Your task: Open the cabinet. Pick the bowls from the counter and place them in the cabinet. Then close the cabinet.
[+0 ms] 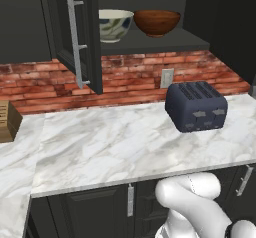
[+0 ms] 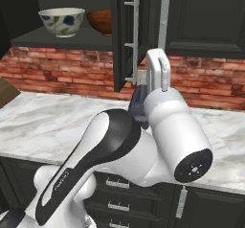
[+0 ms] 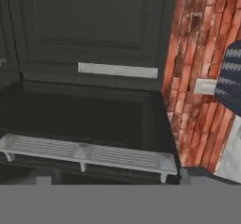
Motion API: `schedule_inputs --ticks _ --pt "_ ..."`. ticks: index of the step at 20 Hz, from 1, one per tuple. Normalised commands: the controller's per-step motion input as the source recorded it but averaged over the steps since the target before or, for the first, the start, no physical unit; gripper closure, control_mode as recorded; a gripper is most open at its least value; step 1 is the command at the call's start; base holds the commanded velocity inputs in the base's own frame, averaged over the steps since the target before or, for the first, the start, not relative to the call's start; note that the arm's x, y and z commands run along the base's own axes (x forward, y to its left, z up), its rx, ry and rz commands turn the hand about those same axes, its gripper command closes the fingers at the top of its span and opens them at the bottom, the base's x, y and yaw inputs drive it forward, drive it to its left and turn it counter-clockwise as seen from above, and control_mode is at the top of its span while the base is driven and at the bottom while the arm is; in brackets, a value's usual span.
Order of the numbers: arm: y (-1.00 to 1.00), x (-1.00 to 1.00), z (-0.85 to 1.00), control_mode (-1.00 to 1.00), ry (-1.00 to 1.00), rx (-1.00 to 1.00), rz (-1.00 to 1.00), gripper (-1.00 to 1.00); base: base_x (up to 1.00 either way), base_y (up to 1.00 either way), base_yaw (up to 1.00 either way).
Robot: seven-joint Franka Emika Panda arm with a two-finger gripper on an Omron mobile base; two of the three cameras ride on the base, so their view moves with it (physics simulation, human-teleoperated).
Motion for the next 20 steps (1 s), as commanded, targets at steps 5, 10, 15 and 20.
schedule_inputs --ticks 5,10,15,20 --pt "0.0 0.58 0.0 -1.0 0.23 0.05 0.14 -1.0 0.0 0.0 0.0" --pt "0.0 0.59 0.0 -1.0 0.06 0.03 0.16 -1.0 0.0 0.0 0.0" --pt "0.04 0.6 0.0 -1.0 0.03 0.0 0.17 -1.0 0.0 0.0 0.0" --pt "0.48 0.83 0.0 -1.0 0.13 0.01 0.21 -1.0 0.0 0.0 0.0"
